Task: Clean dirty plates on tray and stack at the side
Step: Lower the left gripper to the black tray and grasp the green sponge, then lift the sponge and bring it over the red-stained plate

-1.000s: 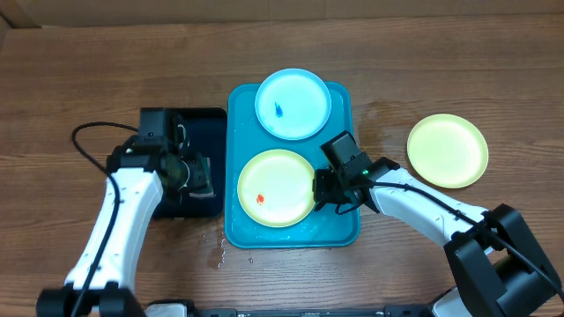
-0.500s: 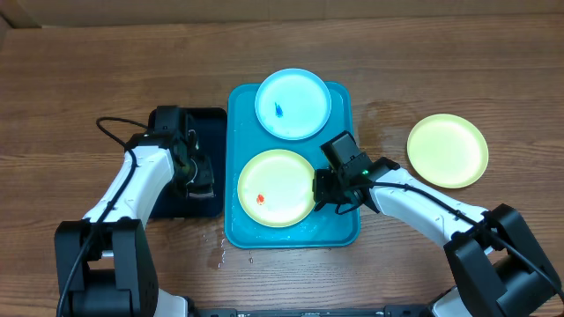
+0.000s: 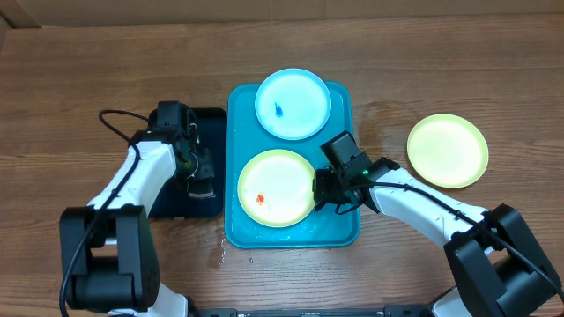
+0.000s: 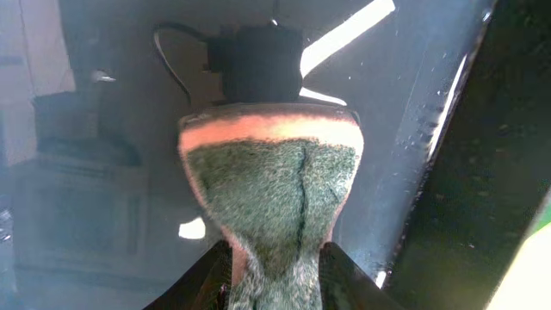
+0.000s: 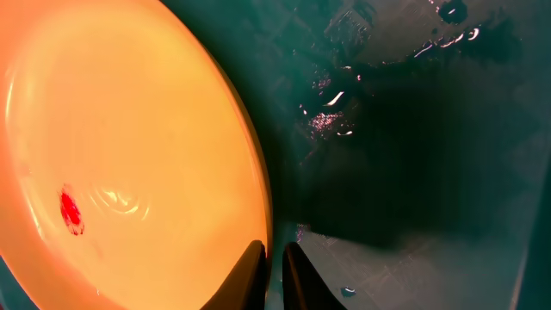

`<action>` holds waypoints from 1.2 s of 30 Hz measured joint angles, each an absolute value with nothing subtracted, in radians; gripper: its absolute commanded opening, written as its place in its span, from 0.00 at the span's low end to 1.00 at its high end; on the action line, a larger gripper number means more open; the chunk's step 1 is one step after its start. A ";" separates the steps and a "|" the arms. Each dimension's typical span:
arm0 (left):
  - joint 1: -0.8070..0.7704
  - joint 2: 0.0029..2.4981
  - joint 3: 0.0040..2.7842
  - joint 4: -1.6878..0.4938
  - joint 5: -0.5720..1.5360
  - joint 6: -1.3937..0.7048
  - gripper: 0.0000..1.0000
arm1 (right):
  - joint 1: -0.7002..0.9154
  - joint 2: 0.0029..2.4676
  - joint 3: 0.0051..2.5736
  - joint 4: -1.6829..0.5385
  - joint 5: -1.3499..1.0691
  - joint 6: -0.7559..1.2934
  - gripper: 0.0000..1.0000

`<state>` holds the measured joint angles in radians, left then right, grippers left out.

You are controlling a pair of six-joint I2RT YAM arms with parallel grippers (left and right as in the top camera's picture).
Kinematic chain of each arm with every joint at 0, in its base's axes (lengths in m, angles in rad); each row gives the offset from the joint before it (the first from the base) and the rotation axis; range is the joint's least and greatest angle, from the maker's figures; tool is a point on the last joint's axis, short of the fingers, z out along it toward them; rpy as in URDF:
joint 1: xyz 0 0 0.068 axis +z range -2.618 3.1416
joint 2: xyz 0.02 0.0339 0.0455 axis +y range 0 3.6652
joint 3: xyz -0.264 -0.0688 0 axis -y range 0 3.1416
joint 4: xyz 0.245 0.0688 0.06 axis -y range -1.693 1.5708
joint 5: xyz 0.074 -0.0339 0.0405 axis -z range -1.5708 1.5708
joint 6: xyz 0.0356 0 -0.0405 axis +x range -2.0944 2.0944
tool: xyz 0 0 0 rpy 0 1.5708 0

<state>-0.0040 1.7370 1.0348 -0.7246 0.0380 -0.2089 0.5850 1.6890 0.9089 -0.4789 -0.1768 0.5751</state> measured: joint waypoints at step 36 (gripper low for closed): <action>0.021 1.528 1.280 -0.985 0.068 -0.120 0.04 | 0.585 1.708 0.909 -0.364 -0.164 0.577 0.31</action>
